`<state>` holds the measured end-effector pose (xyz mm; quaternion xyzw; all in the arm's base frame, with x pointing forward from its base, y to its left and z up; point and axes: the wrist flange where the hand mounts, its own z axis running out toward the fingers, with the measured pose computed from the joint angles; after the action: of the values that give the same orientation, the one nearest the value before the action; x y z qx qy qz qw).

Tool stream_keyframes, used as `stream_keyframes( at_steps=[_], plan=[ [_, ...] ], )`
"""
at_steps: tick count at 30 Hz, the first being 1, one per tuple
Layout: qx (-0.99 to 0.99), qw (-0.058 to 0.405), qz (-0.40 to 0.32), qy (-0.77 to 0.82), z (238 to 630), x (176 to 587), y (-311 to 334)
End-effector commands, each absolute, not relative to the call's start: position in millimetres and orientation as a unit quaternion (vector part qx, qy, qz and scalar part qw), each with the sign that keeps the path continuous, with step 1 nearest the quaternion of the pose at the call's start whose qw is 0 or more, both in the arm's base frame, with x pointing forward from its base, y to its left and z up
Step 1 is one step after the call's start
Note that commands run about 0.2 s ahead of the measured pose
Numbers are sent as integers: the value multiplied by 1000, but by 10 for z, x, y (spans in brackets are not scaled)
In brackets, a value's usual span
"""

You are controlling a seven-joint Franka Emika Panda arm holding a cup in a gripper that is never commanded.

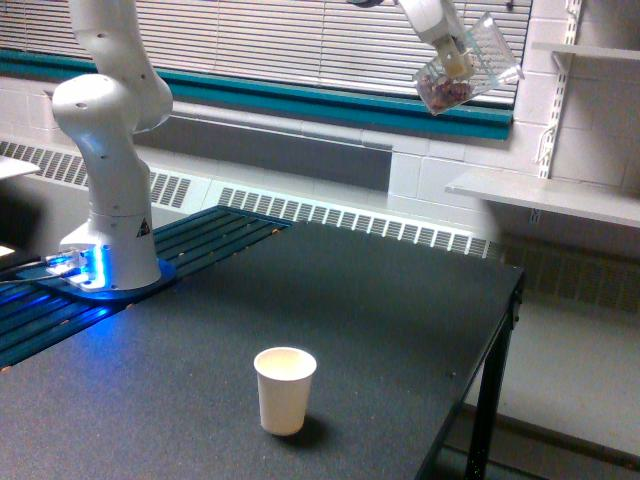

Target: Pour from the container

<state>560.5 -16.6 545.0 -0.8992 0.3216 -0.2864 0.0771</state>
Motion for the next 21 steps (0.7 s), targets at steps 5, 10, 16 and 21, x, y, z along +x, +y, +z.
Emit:
stream_keyframes(
  at_steps=[5,10,16,21],
  plan=[
    [-893,80,-298,328,5452,5543,-189],
    [-889,77,-303,333,5412,5471,-286],
    [-886,53,-311,341,5347,5376,-479],
    [-883,44,-307,353,5221,5309,-659]
  ],
)
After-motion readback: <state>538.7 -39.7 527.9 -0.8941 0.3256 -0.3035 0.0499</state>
